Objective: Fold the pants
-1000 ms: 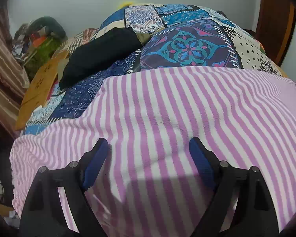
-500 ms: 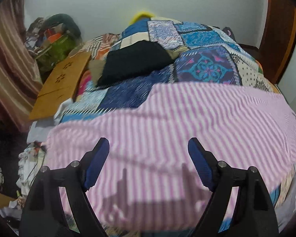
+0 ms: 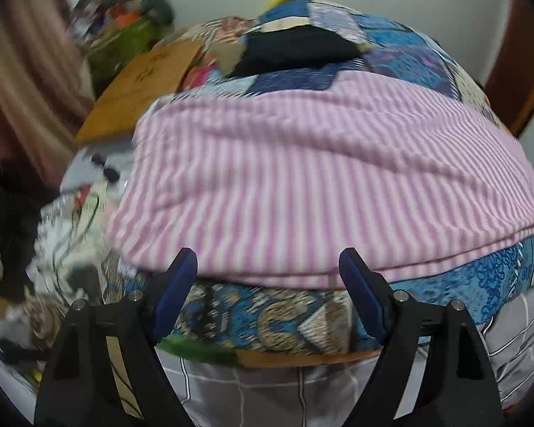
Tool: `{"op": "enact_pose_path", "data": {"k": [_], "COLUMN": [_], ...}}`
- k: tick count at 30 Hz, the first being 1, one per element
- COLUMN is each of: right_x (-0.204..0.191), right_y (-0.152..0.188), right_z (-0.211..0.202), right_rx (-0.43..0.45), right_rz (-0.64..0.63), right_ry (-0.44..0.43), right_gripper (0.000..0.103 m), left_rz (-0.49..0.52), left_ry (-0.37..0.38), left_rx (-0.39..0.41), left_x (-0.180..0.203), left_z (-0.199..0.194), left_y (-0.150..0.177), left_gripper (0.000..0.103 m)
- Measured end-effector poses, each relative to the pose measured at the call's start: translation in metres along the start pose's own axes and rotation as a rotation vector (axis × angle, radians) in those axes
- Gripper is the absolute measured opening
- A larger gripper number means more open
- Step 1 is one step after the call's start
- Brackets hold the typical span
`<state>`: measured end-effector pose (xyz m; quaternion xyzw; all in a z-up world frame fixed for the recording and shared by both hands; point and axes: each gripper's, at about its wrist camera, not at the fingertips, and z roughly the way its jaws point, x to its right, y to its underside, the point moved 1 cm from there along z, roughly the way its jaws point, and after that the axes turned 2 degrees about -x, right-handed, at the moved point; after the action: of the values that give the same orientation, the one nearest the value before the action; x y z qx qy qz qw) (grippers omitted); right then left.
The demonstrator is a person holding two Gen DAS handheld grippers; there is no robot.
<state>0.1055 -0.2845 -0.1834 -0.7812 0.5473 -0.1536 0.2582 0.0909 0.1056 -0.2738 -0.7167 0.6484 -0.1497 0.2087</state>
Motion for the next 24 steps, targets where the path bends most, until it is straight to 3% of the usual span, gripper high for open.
{"op": "enact_pose_path", "data": {"k": [3, 8, 14, 19, 21, 23, 24], "right_x": [-0.016, -0.03, -0.029, -0.027, -0.025, -0.022, -0.021], "right_y": [0.003, 0.007, 0.014, 0.017, 0.018, 0.019, 0.02], "right_z": [0.017, 0.033, 0.038, 0.041, 0.042, 0.043, 0.043], "right_rx": [-0.023, -0.065, -0.094, -0.091, -0.084, -0.08, -0.079], "right_rz": [-0.009, 0.01, 0.036, 0.06, 0.066, 0.078, 0.086], "right_ry": [0.016, 0.041, 0.051, 0.032, 0.03, 0.024, 0.02], "right_gripper": [0.04, 0.04, 0.04, 0.042, 0.045, 0.048, 0.049], "left_rz": [-0.095, -0.194, -0.228, -0.31, -0.345, -0.343, -0.33], "left_ry": [0.047, 0.182, 0.305, 0.33, 0.314, 0.241, 0.203], "left_rx": [-0.018, -0.066, -0.079, -0.064, -0.064, -0.064, -0.053], "left_x": [-0.024, -0.034, -0.024, -0.028, -0.029, -0.029, -0.027], "left_z": [0.009, 0.03, 0.037, 0.044, 0.048, 0.052, 0.051], "left_y": [0.005, 0.009, 0.005, 0.0, -0.002, -0.005, -0.006], "left_gripper": [0.082, 0.063, 0.063, 0.063, 0.052, 0.023, 0.02]}}
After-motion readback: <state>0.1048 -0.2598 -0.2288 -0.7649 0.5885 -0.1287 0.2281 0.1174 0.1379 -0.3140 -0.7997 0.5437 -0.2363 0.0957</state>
